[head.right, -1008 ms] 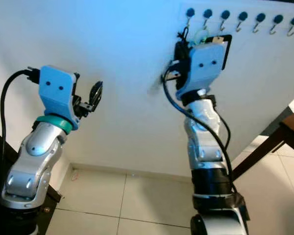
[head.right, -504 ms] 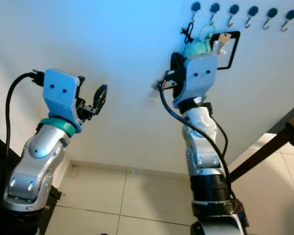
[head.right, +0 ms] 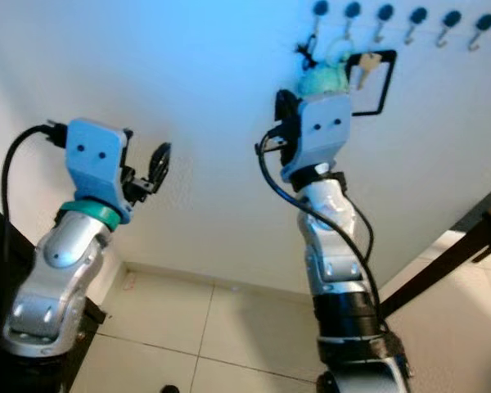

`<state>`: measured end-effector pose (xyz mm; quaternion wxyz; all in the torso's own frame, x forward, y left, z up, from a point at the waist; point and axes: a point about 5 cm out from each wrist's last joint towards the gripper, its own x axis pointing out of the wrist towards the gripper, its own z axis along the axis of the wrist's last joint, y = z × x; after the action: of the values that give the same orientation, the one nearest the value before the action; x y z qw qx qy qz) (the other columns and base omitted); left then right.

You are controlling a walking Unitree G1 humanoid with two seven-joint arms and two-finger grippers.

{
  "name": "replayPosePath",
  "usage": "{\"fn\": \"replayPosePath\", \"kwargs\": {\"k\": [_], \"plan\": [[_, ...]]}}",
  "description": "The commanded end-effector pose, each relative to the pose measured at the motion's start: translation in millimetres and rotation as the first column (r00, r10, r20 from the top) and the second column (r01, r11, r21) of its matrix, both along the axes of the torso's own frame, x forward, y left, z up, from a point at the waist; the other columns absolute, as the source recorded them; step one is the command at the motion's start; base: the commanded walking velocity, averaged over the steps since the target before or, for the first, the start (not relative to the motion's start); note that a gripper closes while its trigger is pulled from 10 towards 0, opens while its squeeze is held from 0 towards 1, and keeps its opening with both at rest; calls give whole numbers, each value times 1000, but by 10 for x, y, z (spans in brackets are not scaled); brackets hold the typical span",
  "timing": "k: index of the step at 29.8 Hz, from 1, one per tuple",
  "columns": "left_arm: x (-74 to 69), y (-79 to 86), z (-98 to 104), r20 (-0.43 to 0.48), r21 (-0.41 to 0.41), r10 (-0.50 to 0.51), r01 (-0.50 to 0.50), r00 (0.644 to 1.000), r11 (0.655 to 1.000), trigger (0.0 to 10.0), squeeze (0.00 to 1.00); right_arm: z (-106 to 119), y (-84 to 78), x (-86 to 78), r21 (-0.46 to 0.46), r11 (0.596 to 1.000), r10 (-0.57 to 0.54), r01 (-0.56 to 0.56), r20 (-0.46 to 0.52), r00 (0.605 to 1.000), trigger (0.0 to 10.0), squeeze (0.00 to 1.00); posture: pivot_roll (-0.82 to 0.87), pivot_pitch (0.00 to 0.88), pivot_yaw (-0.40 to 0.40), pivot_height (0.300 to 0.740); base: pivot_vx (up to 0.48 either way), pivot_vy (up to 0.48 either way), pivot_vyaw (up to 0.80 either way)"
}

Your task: Hang keys on a hook

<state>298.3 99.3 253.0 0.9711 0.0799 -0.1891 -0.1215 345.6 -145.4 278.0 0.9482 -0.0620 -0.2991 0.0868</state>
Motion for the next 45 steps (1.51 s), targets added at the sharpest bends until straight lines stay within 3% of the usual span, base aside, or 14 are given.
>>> {"fn": "replayPosePath", "kwargs": {"k": [1, 10, 15, 35, 44, 45], "plan": [[-2, 51, -10, 0, 7, 20, -20, 1000, 1000, 10000, 0, -26, 36, -4, 6, 1000, 17, -17, -6, 1000, 10000, 0, -57, 56, 78, 740, 0, -334, 0], [50, 115, -55, -54, -36, 64, -66, 997, 997, 10000, 0, -27, 41, -2, 8, 1000, 19, -19, -7, 1000, 10000, 0, -55, 60, 79, 740, 0, 83, 0], [49, 116, -47, -42, -17, 70, -71, 997, 997, 10000, 0, -28, 40, -1, 9, 1000, 19, -19, -7, 1000, 10000, 0, -55, 60, 80, 740, 0, 480, 0], [30, 110, 8, -2, -20, 69, -69, 998, 997, 10000, 0, -14, 44, 0, 8, 1000, 21, -21, -2, 1000, 10000, 0, -55, 66, 80, 740, 0, 0, 0], [29, 113, 27, 15, -15, 75, -75, 997, 997, 10000, 0, 123, 58, -37, 8, 1000, 24, -25, 55, 998, 10000, 0, -55, 66, 80, 740, 196, 0, 0], [32, 112, 34, 17, -17, 76, -76, 997, 997, 10000, 0, 219, 70, -74, 2, 1000, 28, -28, 100, 995, 10000, 0, -55, 66, 80, 740, 382, 0, 0]]}}
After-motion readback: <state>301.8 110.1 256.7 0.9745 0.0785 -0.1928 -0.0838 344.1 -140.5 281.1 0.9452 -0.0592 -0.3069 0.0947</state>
